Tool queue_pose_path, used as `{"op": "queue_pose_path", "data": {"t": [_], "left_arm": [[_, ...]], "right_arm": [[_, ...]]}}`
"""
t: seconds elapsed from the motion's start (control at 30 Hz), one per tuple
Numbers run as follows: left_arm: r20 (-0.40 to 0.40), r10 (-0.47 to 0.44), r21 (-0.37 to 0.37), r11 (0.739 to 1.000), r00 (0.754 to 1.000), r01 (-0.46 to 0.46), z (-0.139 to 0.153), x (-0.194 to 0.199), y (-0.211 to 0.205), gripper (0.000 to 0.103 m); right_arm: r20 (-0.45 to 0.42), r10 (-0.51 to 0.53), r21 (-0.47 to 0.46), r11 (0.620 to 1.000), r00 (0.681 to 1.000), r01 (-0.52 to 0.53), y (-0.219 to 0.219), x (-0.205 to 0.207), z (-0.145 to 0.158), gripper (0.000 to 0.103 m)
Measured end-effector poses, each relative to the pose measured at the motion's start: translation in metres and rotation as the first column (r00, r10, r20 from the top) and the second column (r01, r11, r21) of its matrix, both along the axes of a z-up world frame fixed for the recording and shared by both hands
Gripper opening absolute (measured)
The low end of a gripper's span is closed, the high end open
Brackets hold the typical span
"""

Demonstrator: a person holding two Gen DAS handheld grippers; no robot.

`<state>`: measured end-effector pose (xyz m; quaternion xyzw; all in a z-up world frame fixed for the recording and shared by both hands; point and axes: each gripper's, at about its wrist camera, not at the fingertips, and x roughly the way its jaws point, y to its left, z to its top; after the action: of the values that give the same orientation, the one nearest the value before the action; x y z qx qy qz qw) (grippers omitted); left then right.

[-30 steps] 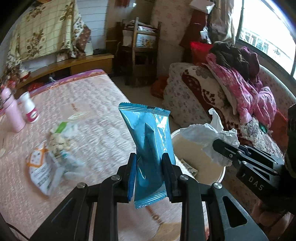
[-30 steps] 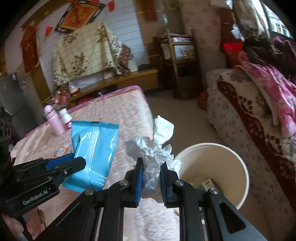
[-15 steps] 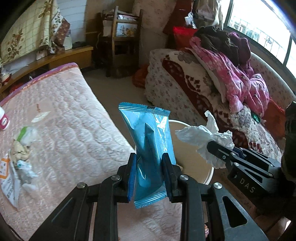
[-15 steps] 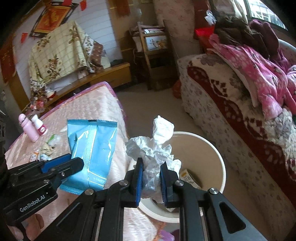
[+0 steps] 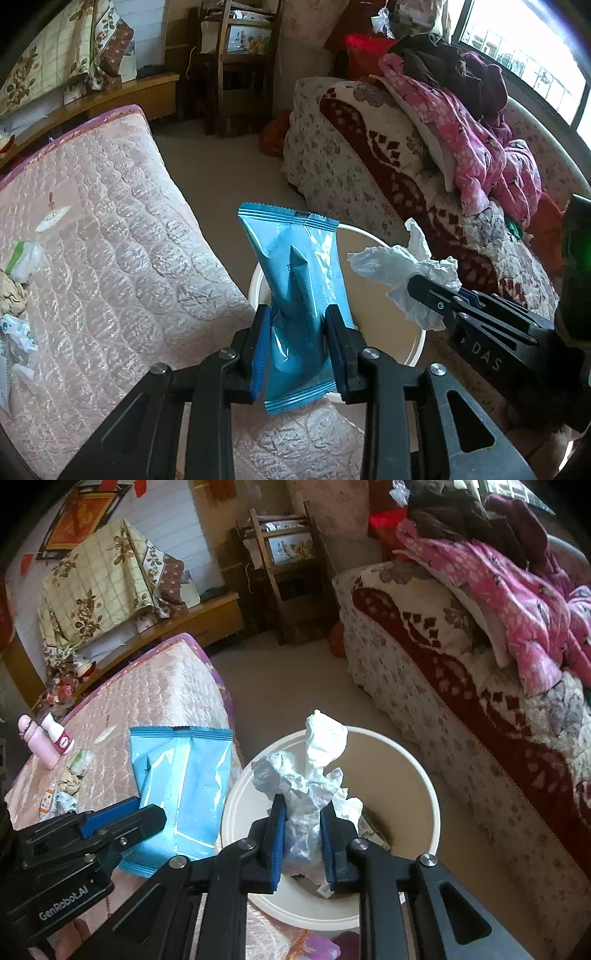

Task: Collect trash
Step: 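Carry wrapper and tissue over the cream bucket and open both tools, then move both tools back toward the snack bag on the bed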

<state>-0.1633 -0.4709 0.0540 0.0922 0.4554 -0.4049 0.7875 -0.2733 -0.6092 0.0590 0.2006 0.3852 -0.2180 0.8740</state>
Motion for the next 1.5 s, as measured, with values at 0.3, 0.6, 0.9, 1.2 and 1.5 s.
{"op": "queue_pose_path", "data": {"t": [0.3, 0.6, 0.9, 1.2, 1.5], "left_arm": [[0.007, 0.024, -0.005, 1.0, 1.0, -0.024, 0.001, -0.005, 0.007, 0.058], [0.051, 0.065, -0.009, 0.998, 0.997, -0.065, 0.011, -0.004, 0.031, 0.064], [0.127, 0.119, -0.004, 0.993, 0.985, -0.119, 0.02, -0.007, 0.058, 0.075], [0.145, 0.178, -0.014, 0.984, 0.973, -0.178, 0.028, -0.003, 0.092, 0.076], [0.174, 0.264, -0.013, 0.964, 0.949, -0.266, 0.034, 0.006, 0.138, 0.076]], "right_arm": [[-0.022, -0.024, 0.037, 0.999, 0.999, 0.025, -0.012, 0.002, -0.01, 0.027], [0.012, -0.006, 0.02, 1.0, 1.0, 0.006, -0.001, 0.002, -0.001, 0.077], [0.016, 0.014, 0.003, 1.0, 1.0, -0.014, 0.021, 0.002, 0.007, 0.077], [0.025, 0.054, -0.044, 0.998, 0.998, -0.053, 0.054, 0.005, 0.017, 0.077], [0.044, 0.097, -0.072, 0.993, 0.994, -0.094, 0.085, 0.012, 0.029, 0.077]]}}
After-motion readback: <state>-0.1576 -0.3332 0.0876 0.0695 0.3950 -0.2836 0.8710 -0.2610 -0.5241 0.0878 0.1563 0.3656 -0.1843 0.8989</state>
